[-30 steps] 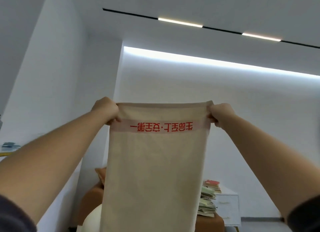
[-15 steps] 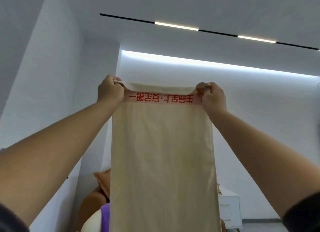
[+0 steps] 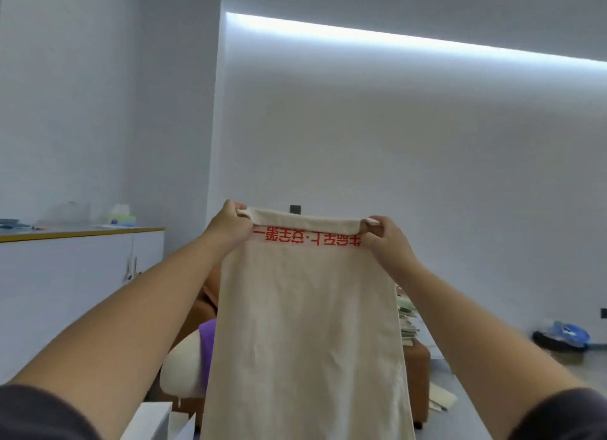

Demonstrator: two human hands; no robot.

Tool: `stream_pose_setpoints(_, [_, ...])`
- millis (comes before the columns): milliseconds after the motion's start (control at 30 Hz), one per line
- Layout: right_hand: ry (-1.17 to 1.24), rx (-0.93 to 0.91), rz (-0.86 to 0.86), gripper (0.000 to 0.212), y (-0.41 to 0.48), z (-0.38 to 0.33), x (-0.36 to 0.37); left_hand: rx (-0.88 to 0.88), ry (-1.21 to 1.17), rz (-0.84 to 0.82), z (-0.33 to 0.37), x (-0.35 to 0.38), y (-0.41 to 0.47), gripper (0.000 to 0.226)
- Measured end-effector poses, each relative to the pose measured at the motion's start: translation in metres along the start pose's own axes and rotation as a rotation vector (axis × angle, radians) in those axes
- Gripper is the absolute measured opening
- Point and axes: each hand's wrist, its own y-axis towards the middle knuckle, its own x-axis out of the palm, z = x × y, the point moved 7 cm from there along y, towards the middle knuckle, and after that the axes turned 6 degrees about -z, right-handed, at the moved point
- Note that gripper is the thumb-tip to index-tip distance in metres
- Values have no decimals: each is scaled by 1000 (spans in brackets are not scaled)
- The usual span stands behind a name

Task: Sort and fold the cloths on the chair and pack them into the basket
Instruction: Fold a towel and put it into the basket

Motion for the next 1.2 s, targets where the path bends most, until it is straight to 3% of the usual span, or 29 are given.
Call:
stream_pose_setpoints(133, [-11, 72, -25, 37, -14, 51, 25, -75, -8, -49, -56, 34, -3, 37])
stream_pose_setpoints(267, [-42, 73, 25, 31, -36, 76, 29, -133, -12, 19, -103, 47, -18, 22])
stream_pose_setpoints(400, [-58, 124, 23, 22, -74, 100, 34, -182, -60, -23, -133, 57, -67, 5])
stream_pose_setpoints(667, [-62, 392, -83, 23, -199, 170, 44, -370, -51, -133, -209, 70, -182, 2])
stream_pose_setpoints(867, [-97, 559, -239, 23, -288, 210, 60, -500, -65, -248, -263, 95, -267, 12])
stream_pose_setpoints(1033, [-79, 640, -284, 22, -331, 233, 67, -509, -90, -305, -281, 117, -309, 12])
stream_pose_setpoints(1133, [-119, 637, -402, 16, -353, 243, 75, -417, -19, -422, -286, 133, -326, 32])
stream_pose_setpoints(1200, [-174, 631, -575, 28, -369, 245, 84, -386, 32, -557, -291, 147, -341, 53])
